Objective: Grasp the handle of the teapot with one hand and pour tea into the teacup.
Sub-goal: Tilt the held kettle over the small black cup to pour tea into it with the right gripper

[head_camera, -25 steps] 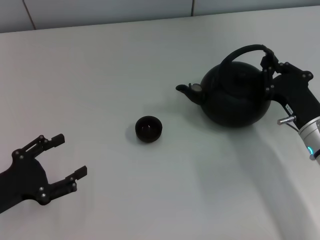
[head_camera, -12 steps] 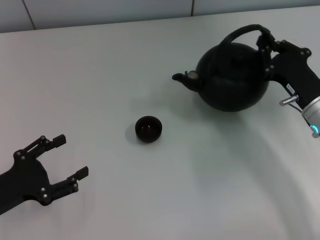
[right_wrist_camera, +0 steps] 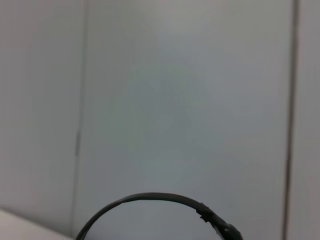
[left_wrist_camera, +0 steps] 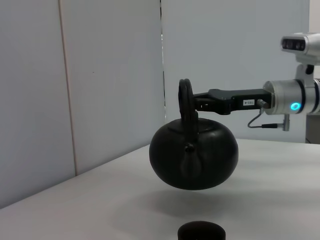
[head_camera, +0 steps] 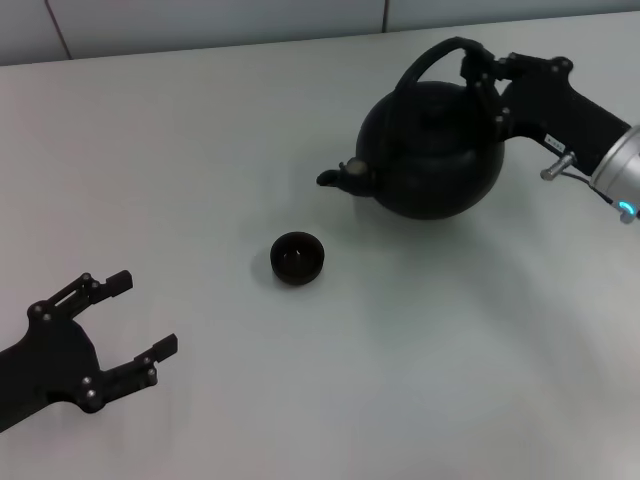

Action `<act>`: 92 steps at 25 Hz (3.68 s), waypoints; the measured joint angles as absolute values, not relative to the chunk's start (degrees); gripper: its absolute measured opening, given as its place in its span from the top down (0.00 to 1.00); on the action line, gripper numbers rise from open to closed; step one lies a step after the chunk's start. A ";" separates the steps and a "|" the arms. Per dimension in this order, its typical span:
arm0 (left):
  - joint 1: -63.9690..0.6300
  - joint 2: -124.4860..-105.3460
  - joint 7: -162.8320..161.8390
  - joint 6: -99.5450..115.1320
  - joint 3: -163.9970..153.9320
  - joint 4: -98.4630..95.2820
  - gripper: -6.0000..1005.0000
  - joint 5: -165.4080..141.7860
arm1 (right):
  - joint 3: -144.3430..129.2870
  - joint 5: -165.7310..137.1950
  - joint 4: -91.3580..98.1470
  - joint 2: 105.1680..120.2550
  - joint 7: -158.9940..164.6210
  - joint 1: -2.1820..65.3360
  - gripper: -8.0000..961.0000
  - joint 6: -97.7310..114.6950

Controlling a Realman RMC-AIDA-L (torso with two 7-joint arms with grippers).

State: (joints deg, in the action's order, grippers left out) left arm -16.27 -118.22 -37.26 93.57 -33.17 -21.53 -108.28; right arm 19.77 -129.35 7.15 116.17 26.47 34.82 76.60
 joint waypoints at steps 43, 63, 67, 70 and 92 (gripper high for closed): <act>-16.52 -118.30 -37.34 93.05 -33.12 -20.83 0.14 -108.27 | 2.69 -129.00 17.26 116.64 18.80 43.38 0.91 77.46; -16.64 -118.48 -37.29 92.71 -33.04 -20.17 0.14 -107.45 | -0.79 -128.96 20.29 117.66 15.83 45.20 0.91 77.99; -16.70 -118.48 -37.26 92.50 -33.04 -20.13 0.14 -107.41 | -2.05 -128.32 20.59 117.82 15.82 45.56 0.91 78.04; -16.70 -118.48 -37.27 92.48 -33.04 -20.12 0.14 -107.40 | -2.61 -128.14 20.97 118.01 15.81 45.84 0.91 78.04; -16.47 -118.47 -37.32 92.50 -33.05 -20.04 0.14 -107.40 | -2.56 -122.79 20.92 118.39 30.97 42.83 0.91 78.52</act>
State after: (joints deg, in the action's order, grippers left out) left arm -16.47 -118.47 -37.32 92.50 -33.05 -20.04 -107.40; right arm -2.56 -122.79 20.92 118.39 30.97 42.83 78.52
